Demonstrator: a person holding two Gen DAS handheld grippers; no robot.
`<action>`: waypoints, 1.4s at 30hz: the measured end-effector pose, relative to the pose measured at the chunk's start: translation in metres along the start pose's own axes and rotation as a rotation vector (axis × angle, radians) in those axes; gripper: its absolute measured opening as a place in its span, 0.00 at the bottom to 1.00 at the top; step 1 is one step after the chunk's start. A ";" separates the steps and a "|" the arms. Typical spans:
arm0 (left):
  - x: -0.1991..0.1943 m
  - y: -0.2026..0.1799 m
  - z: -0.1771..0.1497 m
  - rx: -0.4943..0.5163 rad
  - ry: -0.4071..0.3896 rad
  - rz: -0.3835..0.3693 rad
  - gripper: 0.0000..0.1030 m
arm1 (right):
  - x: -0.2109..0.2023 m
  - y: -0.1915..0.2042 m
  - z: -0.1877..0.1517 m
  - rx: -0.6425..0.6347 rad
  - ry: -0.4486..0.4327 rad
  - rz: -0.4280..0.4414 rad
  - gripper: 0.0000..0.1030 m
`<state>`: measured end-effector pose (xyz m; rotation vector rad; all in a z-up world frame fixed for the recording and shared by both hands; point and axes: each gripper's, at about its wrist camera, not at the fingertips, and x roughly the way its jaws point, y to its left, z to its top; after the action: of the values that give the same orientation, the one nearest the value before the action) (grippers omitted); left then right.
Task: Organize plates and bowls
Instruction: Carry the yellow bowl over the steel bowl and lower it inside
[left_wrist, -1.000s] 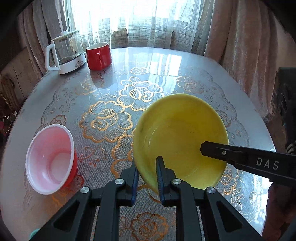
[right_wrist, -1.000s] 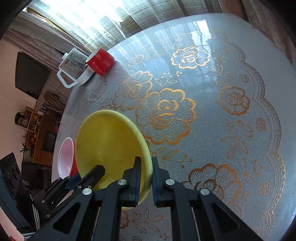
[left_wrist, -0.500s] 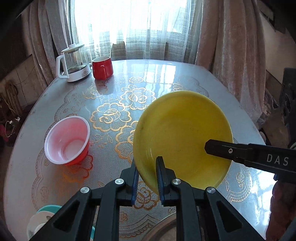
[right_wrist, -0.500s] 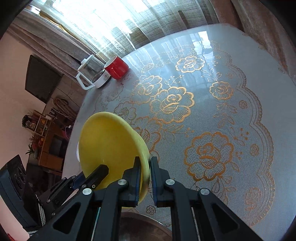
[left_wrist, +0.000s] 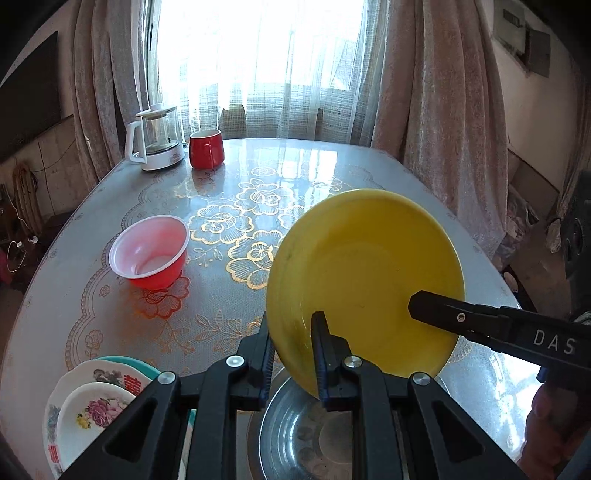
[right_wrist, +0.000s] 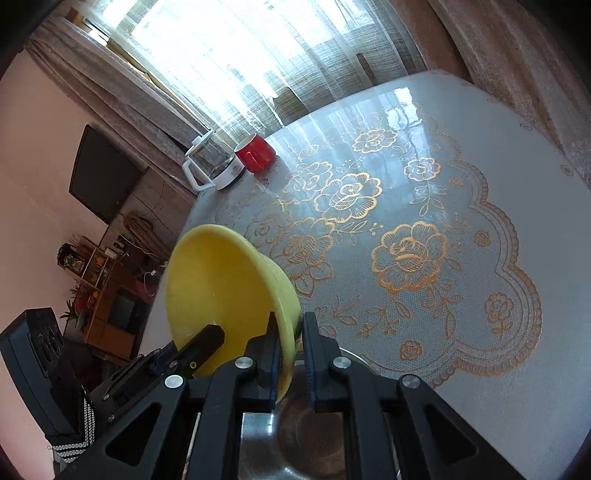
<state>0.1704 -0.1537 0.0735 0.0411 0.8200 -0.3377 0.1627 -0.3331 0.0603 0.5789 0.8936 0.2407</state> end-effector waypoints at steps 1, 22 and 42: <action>-0.002 0.000 -0.003 -0.002 -0.001 -0.004 0.17 | 0.000 -0.001 -0.003 0.009 -0.002 0.004 0.12; 0.004 -0.002 -0.079 0.009 0.119 -0.084 0.17 | 0.000 -0.018 -0.079 0.110 0.014 -0.060 0.14; 0.008 -0.009 -0.095 0.066 0.108 -0.048 0.18 | -0.001 -0.006 -0.090 0.036 0.054 -0.207 0.21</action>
<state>0.1050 -0.1490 0.0039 0.1020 0.9173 -0.4110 0.0905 -0.3052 0.0133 0.5106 1.0043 0.0535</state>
